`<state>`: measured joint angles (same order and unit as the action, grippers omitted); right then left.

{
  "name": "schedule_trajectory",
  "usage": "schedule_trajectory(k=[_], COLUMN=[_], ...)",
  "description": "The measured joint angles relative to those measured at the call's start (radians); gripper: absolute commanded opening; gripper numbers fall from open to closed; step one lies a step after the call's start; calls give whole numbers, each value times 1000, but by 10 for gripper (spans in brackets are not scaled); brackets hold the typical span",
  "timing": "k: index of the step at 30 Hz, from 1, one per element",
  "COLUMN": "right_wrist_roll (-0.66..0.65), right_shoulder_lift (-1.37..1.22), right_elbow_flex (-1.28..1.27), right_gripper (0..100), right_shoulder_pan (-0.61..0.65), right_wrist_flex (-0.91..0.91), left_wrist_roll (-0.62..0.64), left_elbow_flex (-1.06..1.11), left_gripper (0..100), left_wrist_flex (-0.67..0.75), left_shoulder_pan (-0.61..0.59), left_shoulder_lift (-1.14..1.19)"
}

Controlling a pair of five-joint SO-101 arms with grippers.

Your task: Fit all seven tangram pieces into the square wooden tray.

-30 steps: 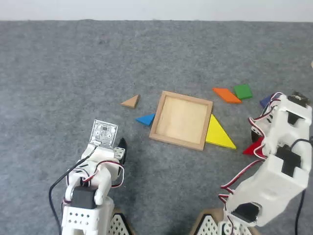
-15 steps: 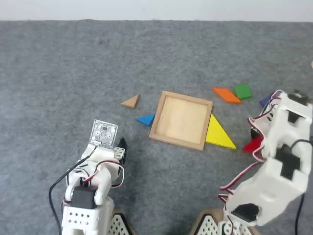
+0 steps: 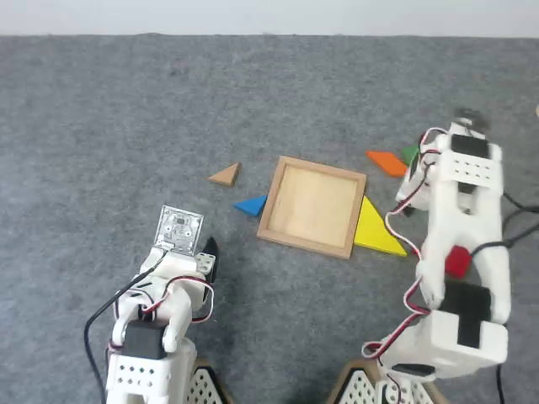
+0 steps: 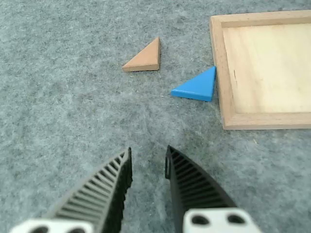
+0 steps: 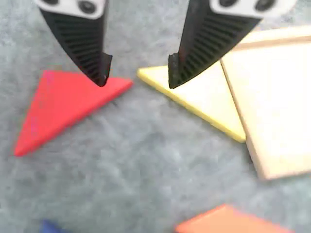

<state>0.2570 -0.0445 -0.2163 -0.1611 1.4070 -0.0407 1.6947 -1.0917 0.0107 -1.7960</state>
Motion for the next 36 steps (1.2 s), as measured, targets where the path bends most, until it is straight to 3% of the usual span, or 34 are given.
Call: schedule_trajectory(k=[7, 14, 29, 36], right_wrist_roll=[78, 143, 178, 236], right_shoulder_lift=[8, 8, 9, -23], right_elbow_flex=[-127, -232, -319, -319], right_gripper=[277, 281, 284, 452], right_shoulder_pan=[-163, -173, -232, -229], right_wrist_flex=[-98, -253, -370, -371], left_wrist_roll=[0, 0, 0, 0], left_elbow_flex=[0, 0, 0, 0], left_gripper=[108, 108, 108, 108], left_wrist_flex=[0, 0, 0, 0], left_shoulder_pan=[0, 0, 0, 0], left_shoulder_lift=[0, 0, 0, 0])
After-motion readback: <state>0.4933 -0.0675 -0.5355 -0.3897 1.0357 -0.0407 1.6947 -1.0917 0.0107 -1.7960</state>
